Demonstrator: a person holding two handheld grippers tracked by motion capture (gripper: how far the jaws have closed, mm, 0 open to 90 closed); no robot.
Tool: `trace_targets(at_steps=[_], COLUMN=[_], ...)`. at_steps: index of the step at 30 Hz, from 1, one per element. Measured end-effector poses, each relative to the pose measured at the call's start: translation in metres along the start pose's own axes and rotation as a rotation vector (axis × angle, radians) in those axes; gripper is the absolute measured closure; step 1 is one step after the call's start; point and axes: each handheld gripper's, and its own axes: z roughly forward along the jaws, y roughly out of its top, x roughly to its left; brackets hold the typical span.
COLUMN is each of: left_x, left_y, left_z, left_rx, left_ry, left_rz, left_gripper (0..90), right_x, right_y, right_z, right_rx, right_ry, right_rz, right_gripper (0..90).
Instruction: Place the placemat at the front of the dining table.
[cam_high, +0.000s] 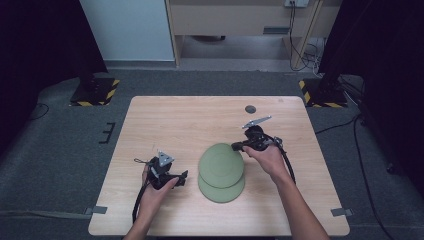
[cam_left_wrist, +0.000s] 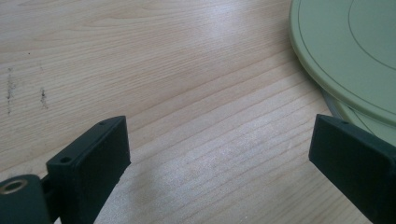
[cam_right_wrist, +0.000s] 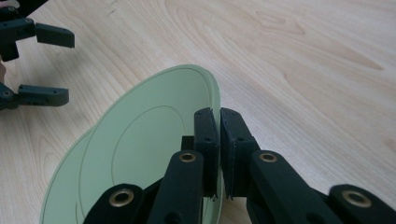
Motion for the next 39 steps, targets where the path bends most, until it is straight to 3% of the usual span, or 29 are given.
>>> trace_targets(at_steps=[9, 22, 39], left_x=[0.000, 0.004, 0.006], left_y=[0.000, 0.000, 0.000], left_z=[0.000, -0.001, -0.003], left_rx=[0.001, -0.004, -0.013], left_ry=[0.002, 0.008, 0.008], left_rz=[0.001, -0.012, -0.021], left_gripper=[4.5, 4.7, 4.9], right_x=[0.010, 0.023, 0.032], right_y=[0.015, 0.041, 0.064], right_z=[-0.016, -0.036, -0.044], right_rx=[-0.026, -0.049, -0.079], right_ry=[-0.025, -0.099, -0.123], right_rz=[-0.033, -0.066, -0.083], right_gripper=[86.4, 86.5, 86.5])
